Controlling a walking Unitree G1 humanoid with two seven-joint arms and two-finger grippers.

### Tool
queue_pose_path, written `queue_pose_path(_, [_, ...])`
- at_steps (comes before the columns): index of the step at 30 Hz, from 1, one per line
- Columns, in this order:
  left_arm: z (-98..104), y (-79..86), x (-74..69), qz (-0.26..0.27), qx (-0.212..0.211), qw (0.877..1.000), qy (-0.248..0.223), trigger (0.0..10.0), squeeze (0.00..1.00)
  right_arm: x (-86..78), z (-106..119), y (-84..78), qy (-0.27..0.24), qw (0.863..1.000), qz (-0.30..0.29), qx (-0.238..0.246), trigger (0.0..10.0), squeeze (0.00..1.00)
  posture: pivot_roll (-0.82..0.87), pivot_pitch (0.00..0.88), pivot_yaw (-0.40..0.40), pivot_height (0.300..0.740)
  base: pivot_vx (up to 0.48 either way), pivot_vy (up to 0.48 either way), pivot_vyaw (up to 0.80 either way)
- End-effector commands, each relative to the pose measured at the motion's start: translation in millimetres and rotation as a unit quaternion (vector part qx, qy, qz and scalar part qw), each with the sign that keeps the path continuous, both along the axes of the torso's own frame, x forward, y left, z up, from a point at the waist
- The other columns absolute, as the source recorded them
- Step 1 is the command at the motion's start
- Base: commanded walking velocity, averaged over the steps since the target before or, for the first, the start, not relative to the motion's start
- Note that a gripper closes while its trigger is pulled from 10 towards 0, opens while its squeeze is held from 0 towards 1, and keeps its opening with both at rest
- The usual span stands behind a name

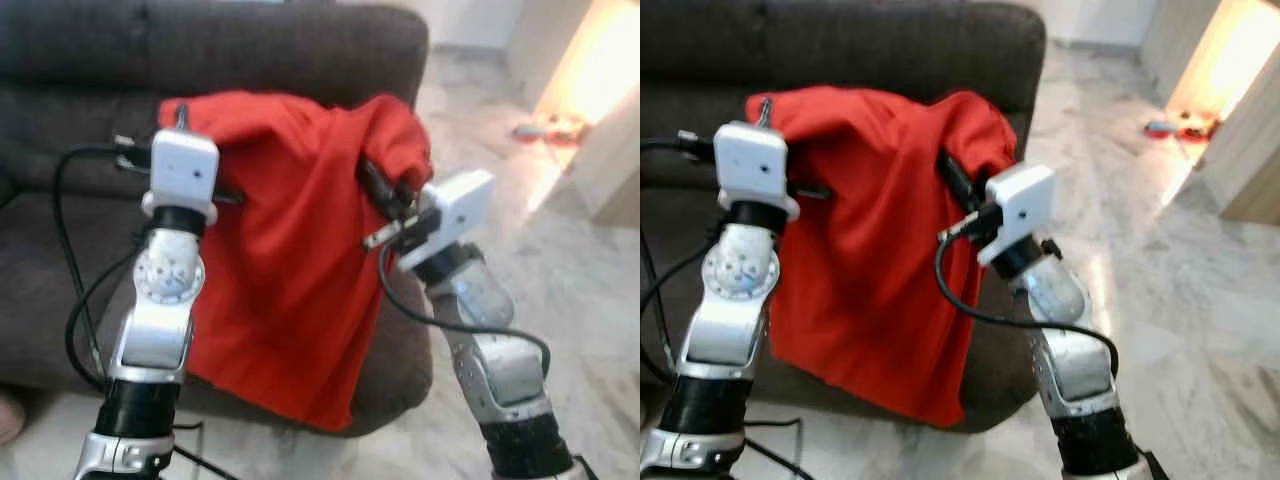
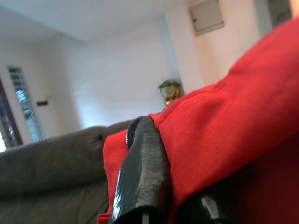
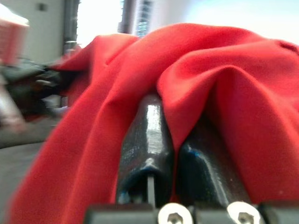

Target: Move the pillow to the sofa from floor

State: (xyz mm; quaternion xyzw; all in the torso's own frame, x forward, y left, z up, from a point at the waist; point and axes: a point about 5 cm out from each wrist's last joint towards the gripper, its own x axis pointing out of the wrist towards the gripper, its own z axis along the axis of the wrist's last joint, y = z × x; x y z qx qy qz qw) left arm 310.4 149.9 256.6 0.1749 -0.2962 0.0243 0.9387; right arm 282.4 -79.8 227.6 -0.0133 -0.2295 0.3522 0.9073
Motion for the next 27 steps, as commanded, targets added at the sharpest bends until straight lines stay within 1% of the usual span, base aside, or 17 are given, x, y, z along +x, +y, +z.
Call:
queue_pose_path(1, [16, -5.5, -7.2, -0.015, 0.009, 0.999, -0.042, 10.0, 0.00, -11.1, 7, 16.1, -0.021, 0.999, 0.049, -0.013, 10.0, 0.00, 0.14, 0.034, -0.054, 0.740, 0.000, 0.000, 0.00])
queue_pose_path(3, [15, -3.6, -6.1, -0.014, -0.003, 0.999, -0.039, 10.0, 0.00, -9.6, 7, 13.3, -0.019, 0.999, 0.039, -0.015, 10.0, 0.00, 0.14, 0.034, -0.053, 0.740, 0.000, 0.000, 0.00])
queue_pose_path(4, [16, -3.7, -5.9, -0.015, -0.002, 0.999, -0.038, 10.0, 0.00, -5.8, 9, 9.3, -0.025, 1.000, 0.017, -0.008, 10.0, 0.00, 0.14, 0.034, -0.053, 0.740, 0.000, 0.000, 0.00])
queue_pose_path(5, [16, -3.7, -5.9, -0.015, -0.002, 0.999, -0.038, 10.0, 0.00, -5.8, 9, 9.3, -0.025, 1.000, 0.017, -0.008, 10.0, 0.00, 0.14, 0.034, -0.053, 0.740, 0.000, 0.000, 0.00])
queue_pose_path(6, [16, -4.0, -5.9, -0.015, -0.001, 0.999, -0.037, 10.0, 0.00, -3.8, 11, 6.8, -0.029, 1.000, 0.003, -0.004, 10.0, 0.00, 0.14, 0.034, -0.054, 0.740, 0.000, 0.000, 0.00])
queue_pose_path(8, [16, -5.6, -6.2, -0.018, 0.000, 0.999, -0.037, 10.0, 0.00, 5.6, 16, -1.7, -0.036, 0.998, -0.055, 0.011, 10.0, 0.00, 0.14, 0.034, -0.054, 0.740, 0.255, 0.000, 0.00])
queue_pose_path(11, [13, -10.2, -6.5, -0.026, 0.000, 0.999, -0.032, 10.0, 0.00, 13.4, 21, -8.6, -0.031, 0.994, -0.098, 0.029, 10.0, 0.00, 0.14, 0.033, -0.053, 0.740, 0.255, 0.000, 0.00])
queue_pose_path(13, [12, -12.2, -6.4, -0.029, 0.000, 0.999, -0.030, 10.0, 0.00, 13.8, 22, -7.9, -0.031, 0.994, -0.101, 0.030, 10.0, 0.00, 0.13, 0.033, -0.053, 0.740, 0.247, 0.000, 0.00])
queue_pose_path(16, [12, -13.3, -6.2, -0.031, -0.001, 0.999, -0.029, 10.0, 0.00, 8.2, 23, 1.2, -0.043, 0.996, -0.081, 0.022, 10.0, 0.00, 0.14, 0.032, -0.051, 0.740, 0.251, 0.000, 0.00])
queue_pose_path(17, [13, -13.4, -6.0, -0.031, -0.001, 0.999, -0.030, 10.0, 0.00, 4.0, 24, 7.4, -0.050, 0.996, -0.065, 0.022, 10.0, 0.00, 0.14, 0.032, -0.051, 0.740, 0.251, 0.000, 0.44])
queue_pose_path(19, [13, -13.4, -5.8, -0.032, 0.000, 0.999, -0.031, 10.0, 0.00, 2.2, 25, 11.0, -0.055, 0.997, -0.059, 0.022, 10.0, 0.00, 0.14, 0.032, -0.050, 0.740, 0.251, 0.000, 0.57])
queue_pose_path(25, [14, -13.9, -5.9, -0.033, 0.000, 0.999, -0.032, 10.0, 0.00, 1.7, 26, 14.7, -0.059, 0.997, -0.053, 0.024, 10.0, 0.00, 0.14, 0.028, -0.053, 0.740, 0.251, 0.000, 0.69])
queue_pose_path(27, [14, -14.4, -6.2, -0.033, 0.000, 0.999, -0.033, 10.0, 0.00, 2.2, 26, 14.2, -0.056, 0.997, -0.053, 0.026, 10.0, 0.00, 0.14, 0.028, -0.053, 0.740, 0.251, 0.000, 0.00])
